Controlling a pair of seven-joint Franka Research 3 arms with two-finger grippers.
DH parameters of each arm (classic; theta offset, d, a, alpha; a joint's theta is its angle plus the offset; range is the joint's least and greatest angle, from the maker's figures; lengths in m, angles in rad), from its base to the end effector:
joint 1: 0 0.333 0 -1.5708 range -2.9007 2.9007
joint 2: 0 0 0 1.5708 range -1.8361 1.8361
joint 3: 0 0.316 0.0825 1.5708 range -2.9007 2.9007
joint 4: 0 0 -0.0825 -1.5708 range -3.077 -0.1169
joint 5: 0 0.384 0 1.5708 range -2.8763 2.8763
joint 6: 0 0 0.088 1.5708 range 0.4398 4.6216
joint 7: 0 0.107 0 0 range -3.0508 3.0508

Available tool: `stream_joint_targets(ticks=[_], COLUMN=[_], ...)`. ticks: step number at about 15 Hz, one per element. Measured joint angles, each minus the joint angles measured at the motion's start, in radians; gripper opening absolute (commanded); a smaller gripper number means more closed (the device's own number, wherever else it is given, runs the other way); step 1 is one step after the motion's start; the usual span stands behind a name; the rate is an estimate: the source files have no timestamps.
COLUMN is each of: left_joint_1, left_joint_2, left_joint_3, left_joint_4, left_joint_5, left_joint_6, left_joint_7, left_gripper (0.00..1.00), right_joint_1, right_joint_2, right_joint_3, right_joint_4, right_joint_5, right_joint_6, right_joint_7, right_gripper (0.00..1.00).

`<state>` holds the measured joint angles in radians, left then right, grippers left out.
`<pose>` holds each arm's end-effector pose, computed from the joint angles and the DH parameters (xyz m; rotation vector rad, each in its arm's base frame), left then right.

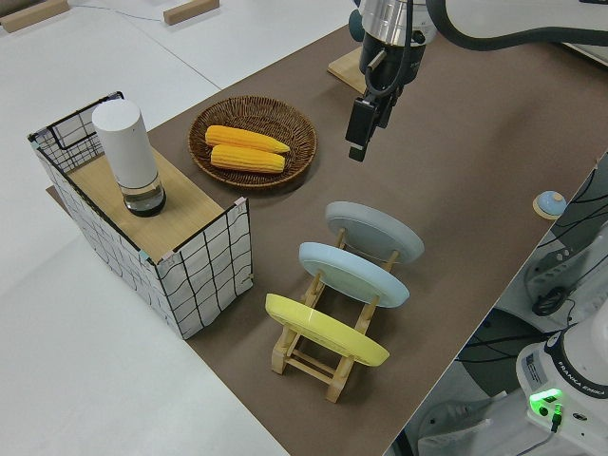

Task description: Pick gray plate from low plate rack and place it on table with left arm

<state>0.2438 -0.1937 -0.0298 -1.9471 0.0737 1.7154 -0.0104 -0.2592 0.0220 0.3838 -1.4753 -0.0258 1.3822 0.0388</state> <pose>0.4841 0.1112 0.5603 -3.0492 -0.3261 0.0704 0.5375 0.0615 0.6421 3.1075 0.1287 -0.1739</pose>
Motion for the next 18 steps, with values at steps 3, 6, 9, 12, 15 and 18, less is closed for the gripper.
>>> stream_joint_targets(ticks=[3,6,9,12,15,18], left_joint_1=[0.012,0.014,0.014,0.02,0.042,0.053], left_joint_2=[-0.035,-0.082,-0.132,-0.162,-0.165,-0.161], left_joint_3=[0.0,0.0,0.0,0.0,0.0,0.0], left_joint_4=[-0.062,-0.151,-0.256,-0.348,-0.41,-0.435], left_joint_5=[0.003,0.014,0.017,0.021,0.04,0.052], left_joint_6=[0.028,0.092,0.166,0.243,0.31,0.336], left_joint_7=[0.0,0.0,0.0,-0.001,0.0,0.001], left_gripper=[1.0,1.0,1.0,0.99,0.99,0.99], right_joint_1=[0.0,0.0,0.0,0.0,0.0,0.0], right_joint_2=[0.0,0.0,0.0,0.0,0.0,0.0], right_joint_3=[0.0,0.0,0.0,0.0,0.0,0.0], right_joint_4=[0.0,0.0,0.0,0.0,0.0,0.0], right_joint_5=[0.0,0.0,0.0,0.0,0.0,0.0], right_joint_6=[0.0,0.0,0.0,0.0,0.0,0.0], right_joint_7=[0.0,0.0,0.0,0.0,0.0,0.0], right_gripper=[0.983,0.983,0.983,0.983,0.983,0.983])
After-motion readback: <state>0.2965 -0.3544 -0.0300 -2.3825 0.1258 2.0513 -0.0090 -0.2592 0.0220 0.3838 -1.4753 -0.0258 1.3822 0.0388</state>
